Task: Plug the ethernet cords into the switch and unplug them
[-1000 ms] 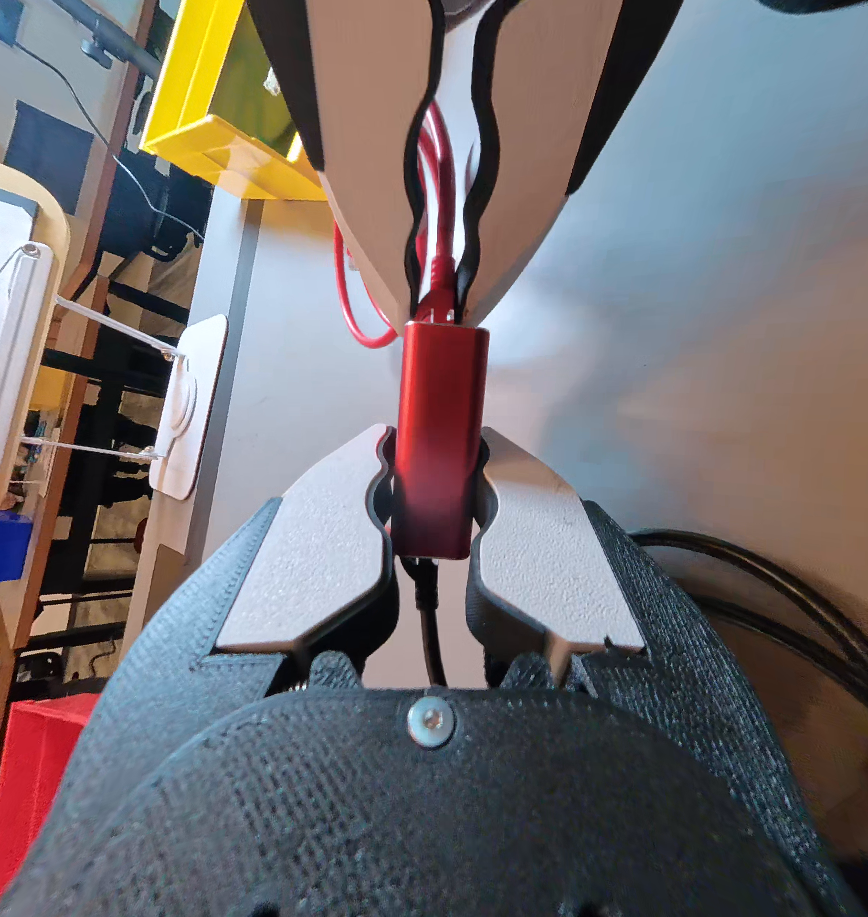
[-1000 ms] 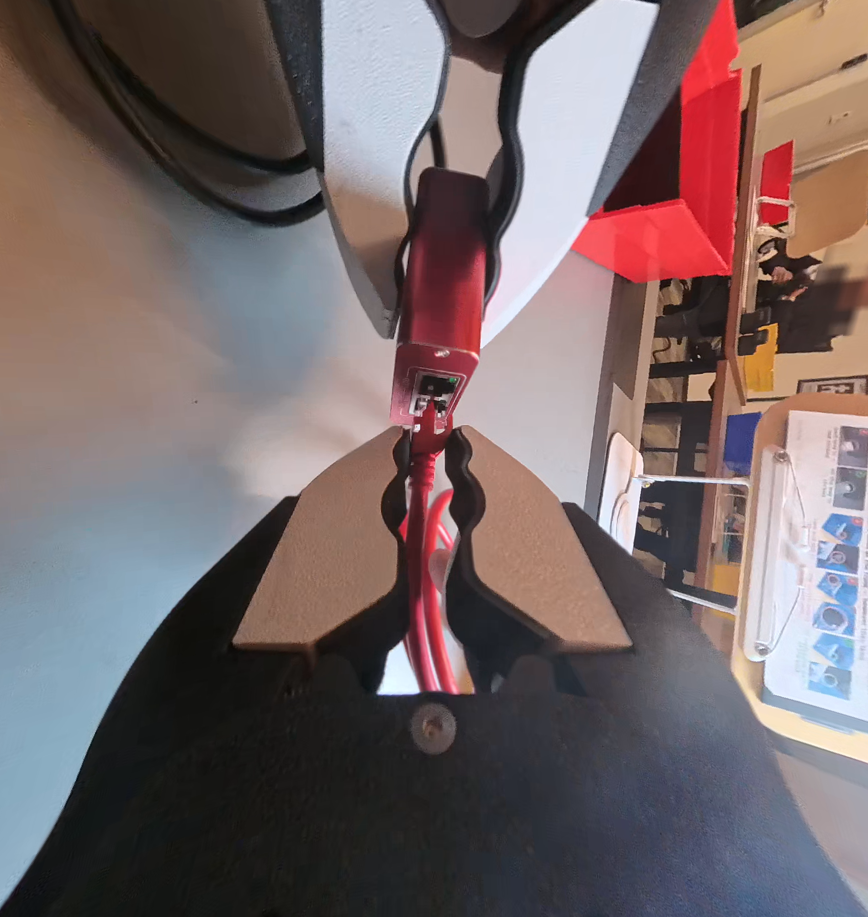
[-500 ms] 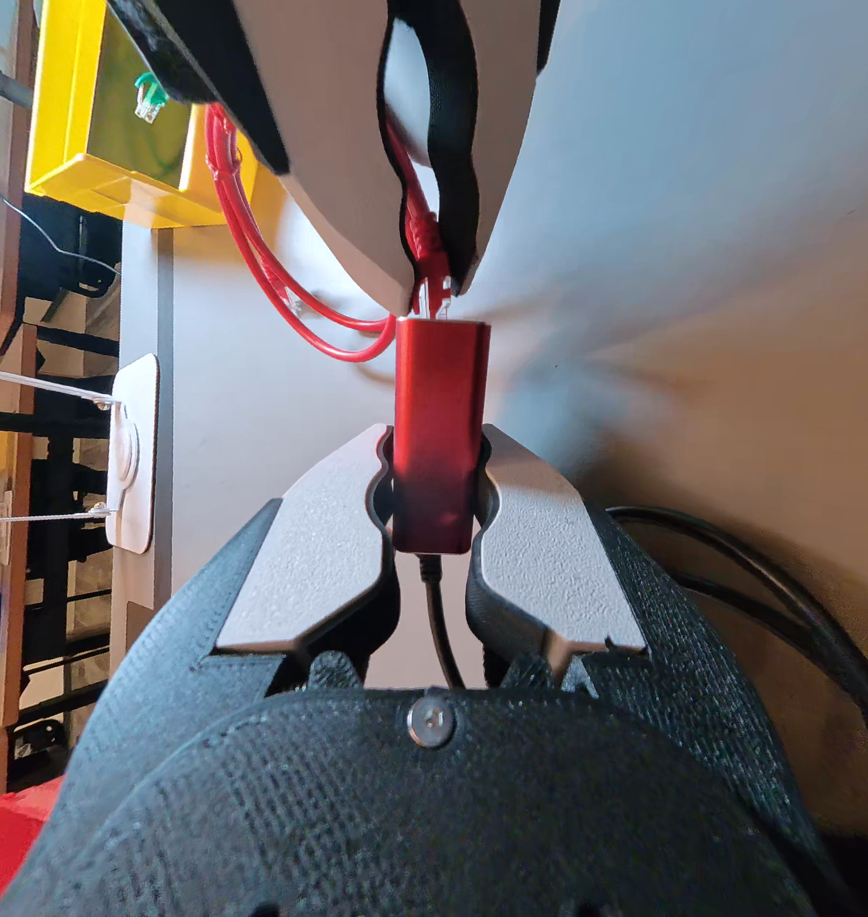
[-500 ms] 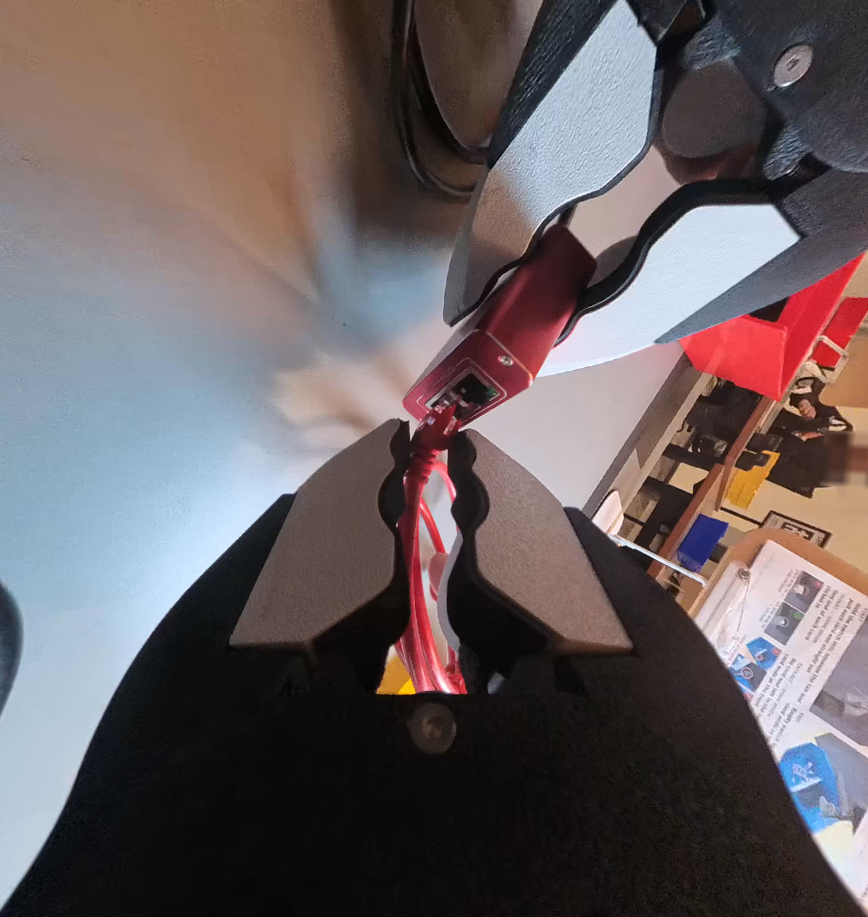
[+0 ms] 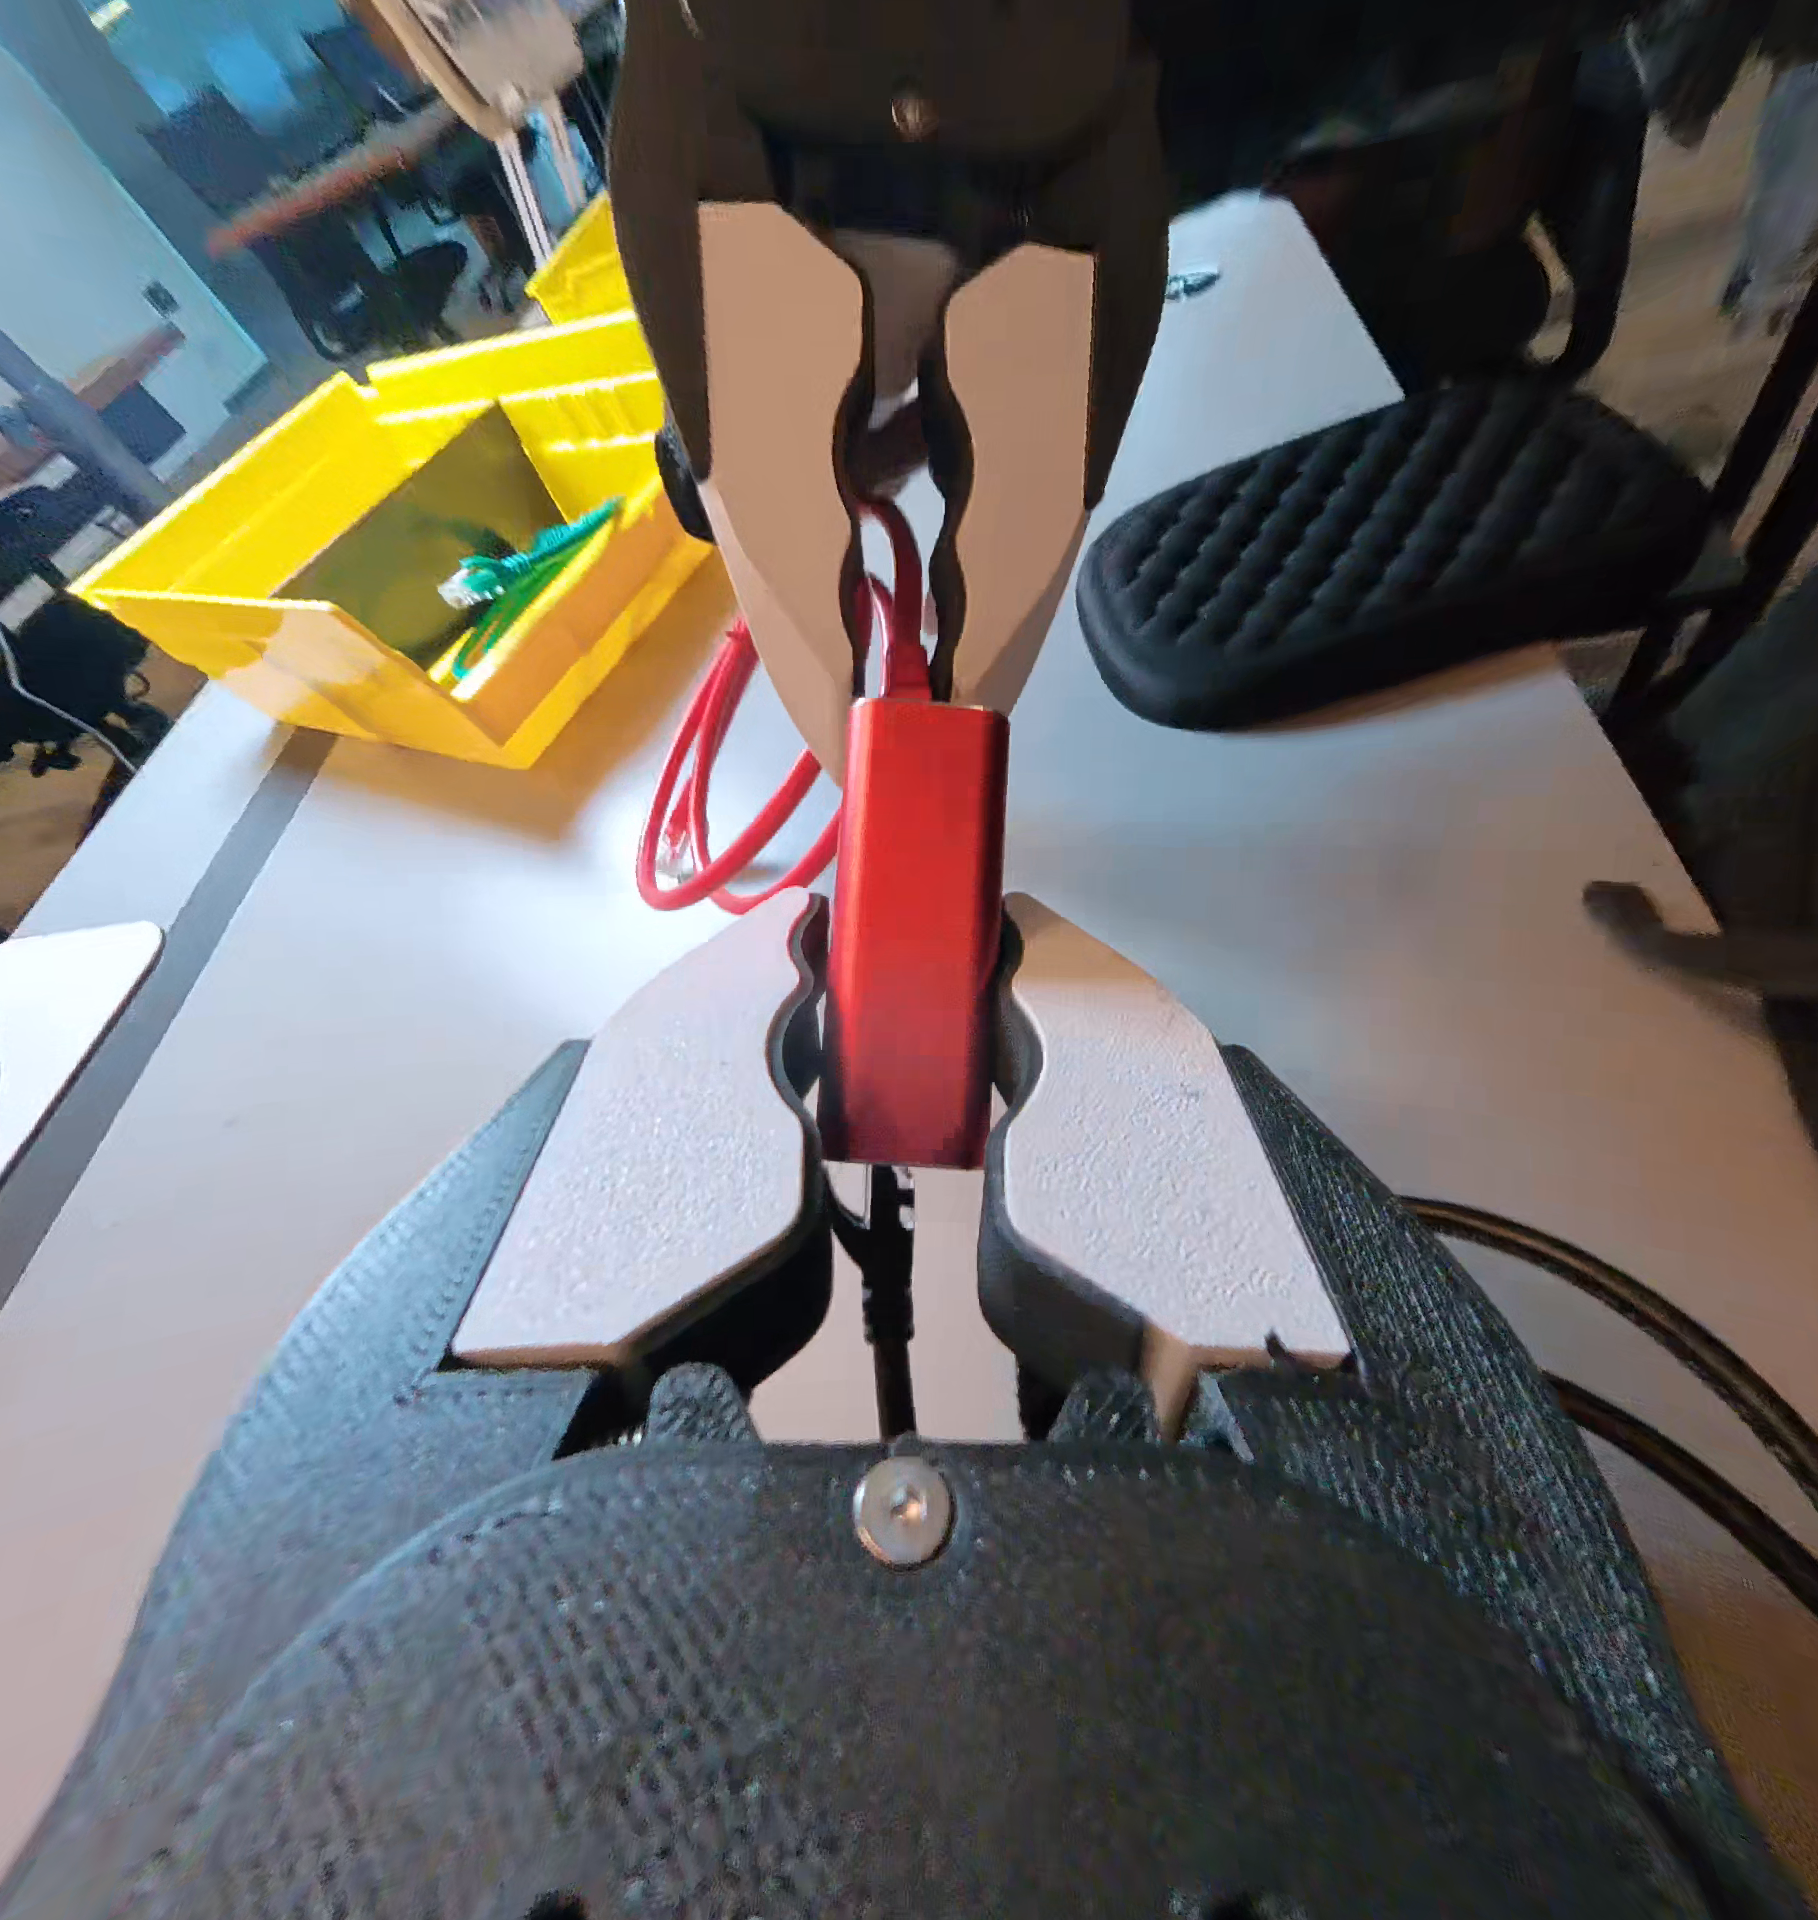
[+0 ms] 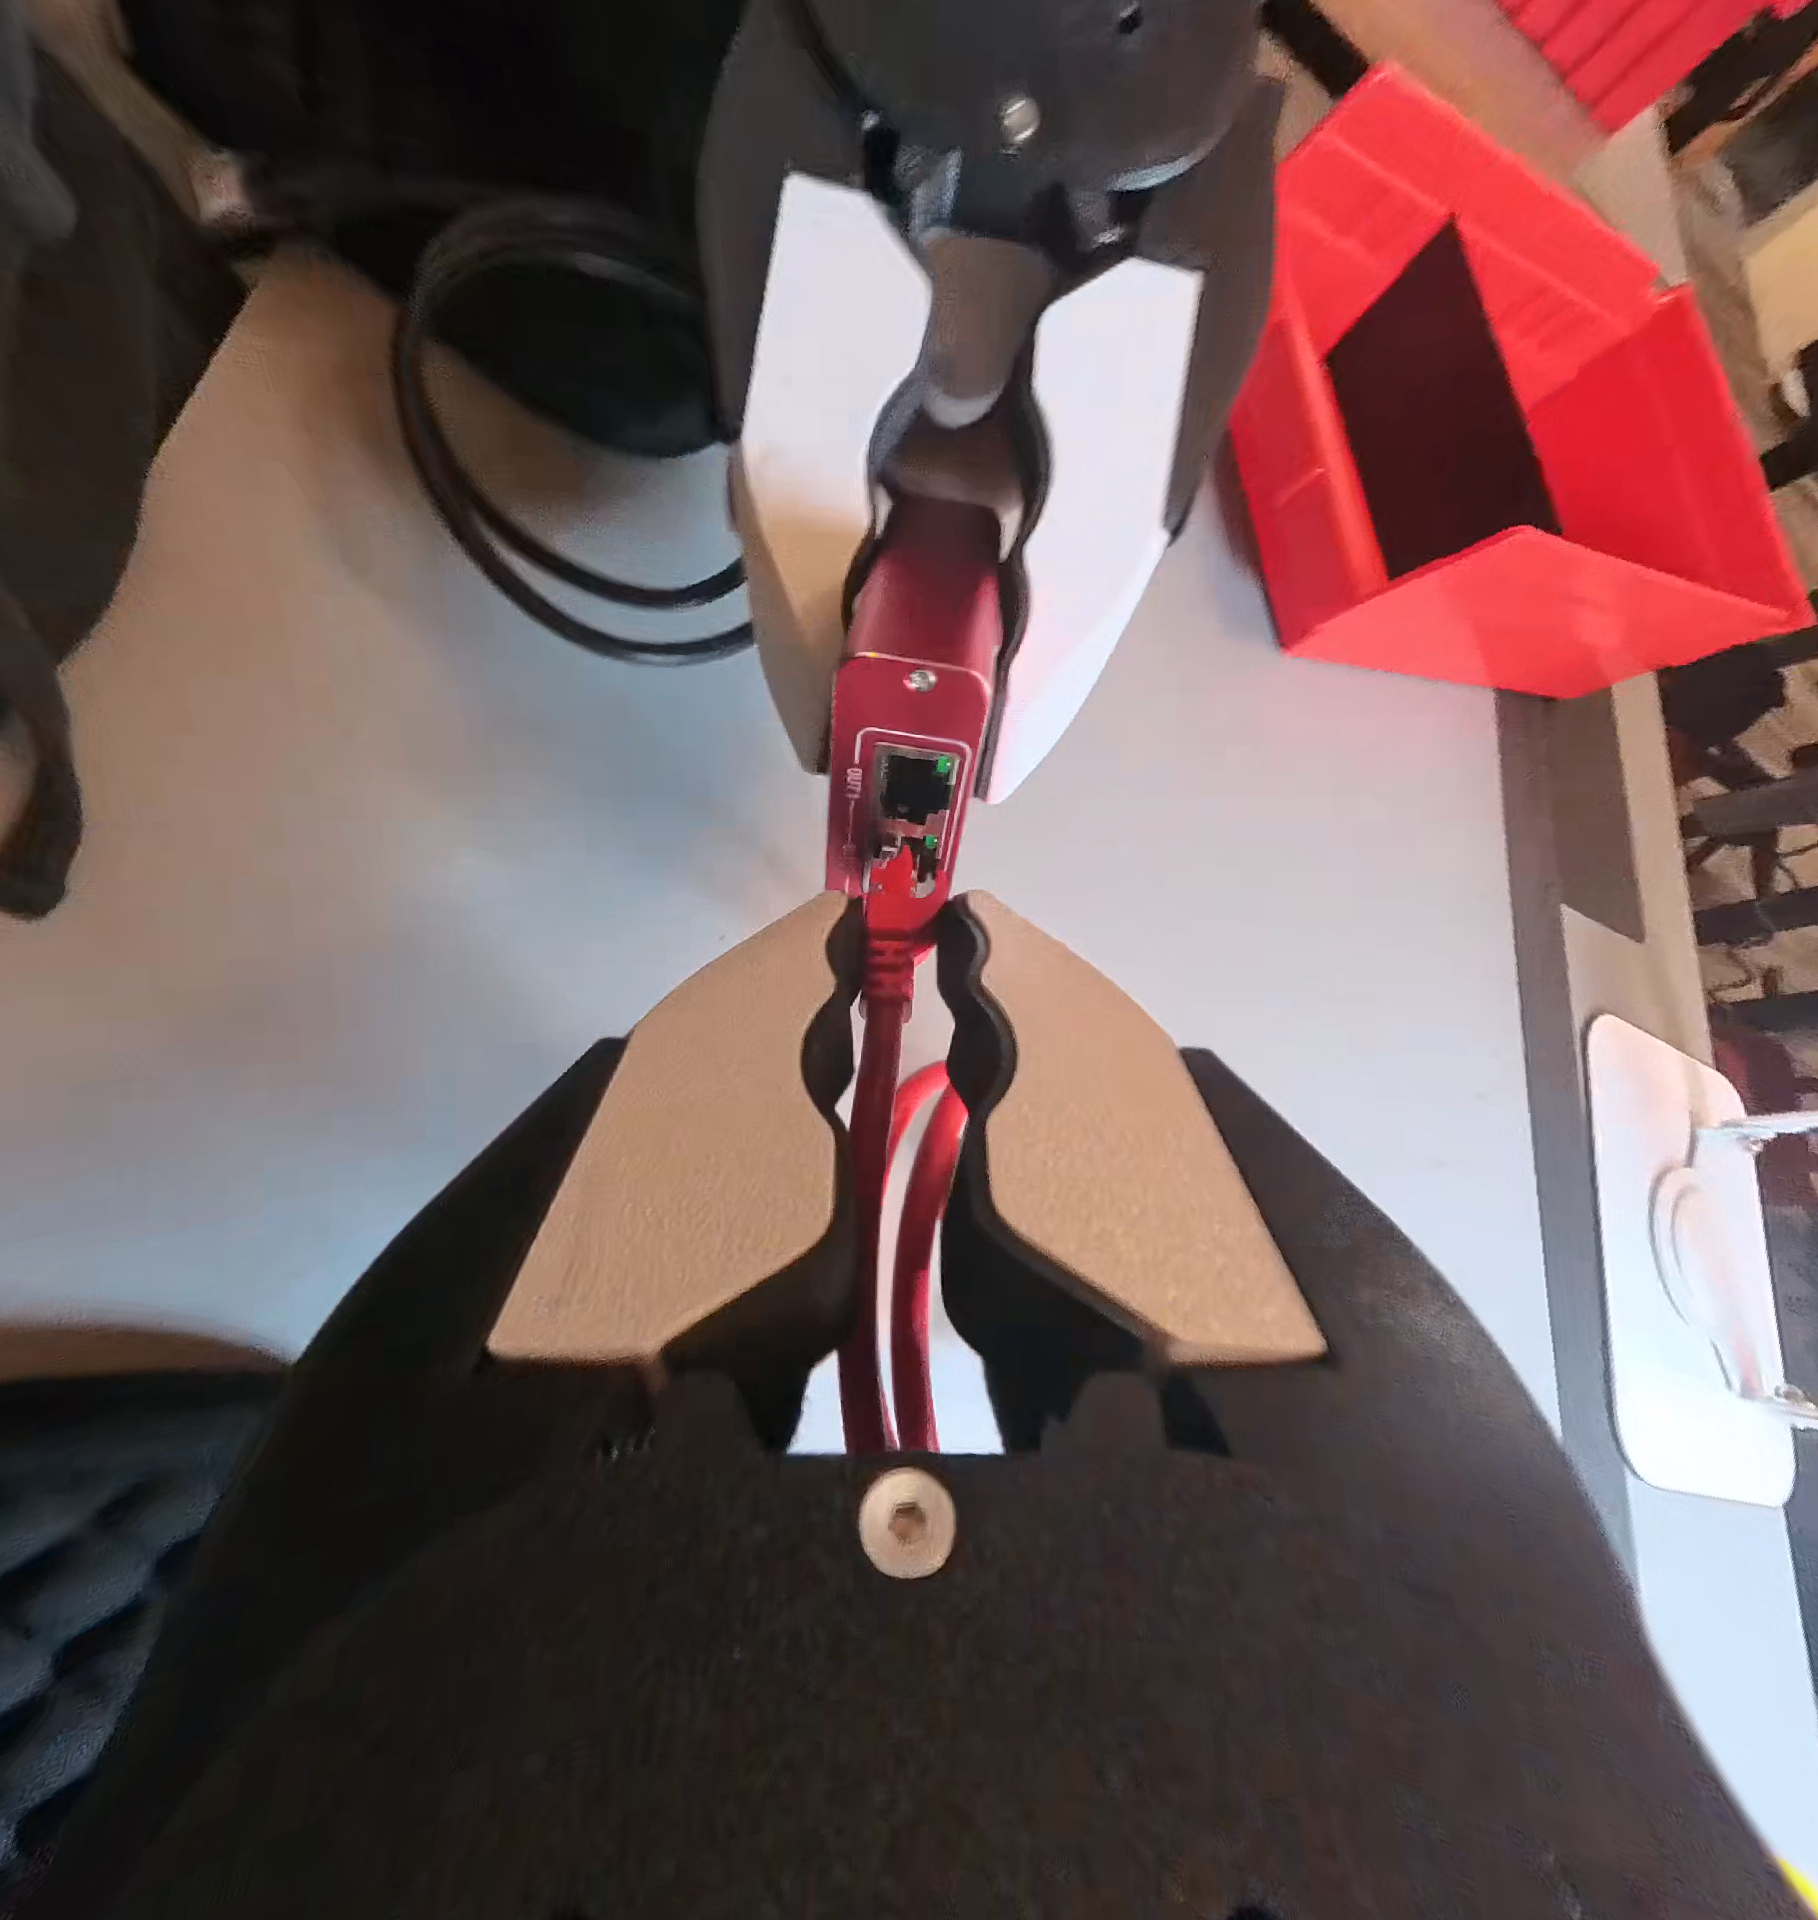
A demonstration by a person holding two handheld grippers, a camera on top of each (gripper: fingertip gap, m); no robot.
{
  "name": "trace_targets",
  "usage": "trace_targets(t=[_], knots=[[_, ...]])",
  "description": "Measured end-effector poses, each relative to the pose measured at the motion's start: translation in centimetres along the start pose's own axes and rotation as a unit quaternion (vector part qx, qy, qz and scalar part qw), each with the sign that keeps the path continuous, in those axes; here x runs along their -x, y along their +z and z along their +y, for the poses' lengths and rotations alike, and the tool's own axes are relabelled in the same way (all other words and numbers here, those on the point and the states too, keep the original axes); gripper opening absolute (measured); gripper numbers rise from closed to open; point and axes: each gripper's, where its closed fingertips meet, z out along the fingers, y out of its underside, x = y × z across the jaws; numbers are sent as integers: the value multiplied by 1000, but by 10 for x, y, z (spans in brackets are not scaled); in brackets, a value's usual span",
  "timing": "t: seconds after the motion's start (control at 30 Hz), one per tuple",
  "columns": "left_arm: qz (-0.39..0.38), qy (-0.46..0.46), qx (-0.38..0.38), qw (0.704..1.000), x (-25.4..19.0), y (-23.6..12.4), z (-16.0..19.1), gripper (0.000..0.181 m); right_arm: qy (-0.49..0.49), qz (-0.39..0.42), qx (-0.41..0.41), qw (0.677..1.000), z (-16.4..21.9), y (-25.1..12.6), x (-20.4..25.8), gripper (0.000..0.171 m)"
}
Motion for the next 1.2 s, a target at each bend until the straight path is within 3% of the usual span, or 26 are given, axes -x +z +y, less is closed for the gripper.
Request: trace_targets(t=[0.03, 0.33, 0.63, 0.83, 1.2], knots=[[-2, 1, -2, 1000, 0, 0, 0, 30, 9, 11, -10, 1000, -2, -1, -3, 14], [-45, 28, 69, 996, 10, 3, 15, 29, -14, 77, -20, 997, -7, 6, -10, 9], [-61, 38, 68, 995, 15, -8, 11, 29, 9, 97, -6, 995, -10, 8, -21, 18], [-63, 47, 67, 995, 14, -11, 9, 28, -11, 92, 5, 996, -11, 13, -19, 13], [-26, 98, 69, 992, -3, -6, 7, 29, -59, -31, 26, 997, -13, 10, 6, 12]])
